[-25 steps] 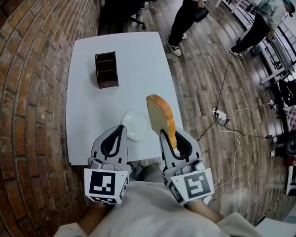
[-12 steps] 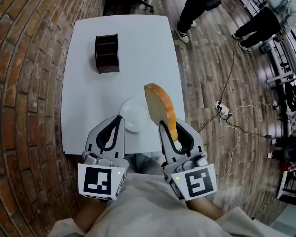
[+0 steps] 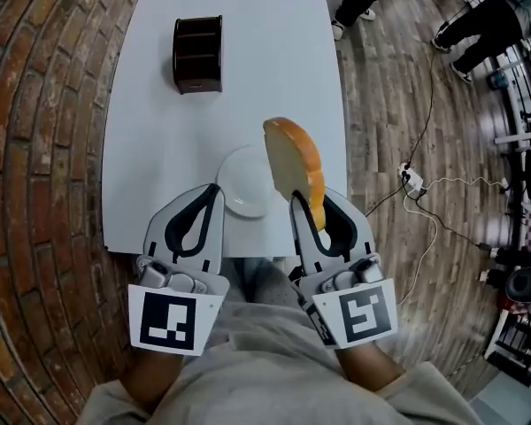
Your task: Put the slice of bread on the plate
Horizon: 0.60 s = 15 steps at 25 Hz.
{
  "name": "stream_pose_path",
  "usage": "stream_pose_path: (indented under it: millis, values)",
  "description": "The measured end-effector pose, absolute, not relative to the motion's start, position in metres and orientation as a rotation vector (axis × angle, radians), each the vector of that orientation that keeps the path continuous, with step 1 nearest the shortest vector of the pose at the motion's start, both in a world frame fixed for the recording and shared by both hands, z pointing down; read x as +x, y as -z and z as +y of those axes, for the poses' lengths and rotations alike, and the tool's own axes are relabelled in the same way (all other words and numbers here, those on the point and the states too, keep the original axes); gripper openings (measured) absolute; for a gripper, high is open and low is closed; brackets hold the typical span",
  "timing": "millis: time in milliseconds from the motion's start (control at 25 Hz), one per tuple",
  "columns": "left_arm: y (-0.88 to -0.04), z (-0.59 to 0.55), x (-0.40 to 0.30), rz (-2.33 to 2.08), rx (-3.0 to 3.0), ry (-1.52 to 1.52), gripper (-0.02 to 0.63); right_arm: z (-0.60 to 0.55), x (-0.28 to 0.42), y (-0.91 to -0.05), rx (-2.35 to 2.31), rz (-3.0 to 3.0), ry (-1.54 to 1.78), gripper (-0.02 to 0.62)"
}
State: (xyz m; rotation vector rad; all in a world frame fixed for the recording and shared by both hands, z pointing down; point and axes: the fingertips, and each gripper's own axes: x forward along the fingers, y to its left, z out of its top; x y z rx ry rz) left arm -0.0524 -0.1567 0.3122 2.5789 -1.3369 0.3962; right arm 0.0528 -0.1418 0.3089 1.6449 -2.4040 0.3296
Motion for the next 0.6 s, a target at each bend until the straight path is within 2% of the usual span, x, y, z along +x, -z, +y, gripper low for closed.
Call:
stream_pose_path:
  millis: [600]
  values:
    - [-0.354,-0.157,-0.067,-1.327,2.511,-0.544,0.009,-0.168,0.027,-0.381,1.495,-2.404,-0.504,0.091]
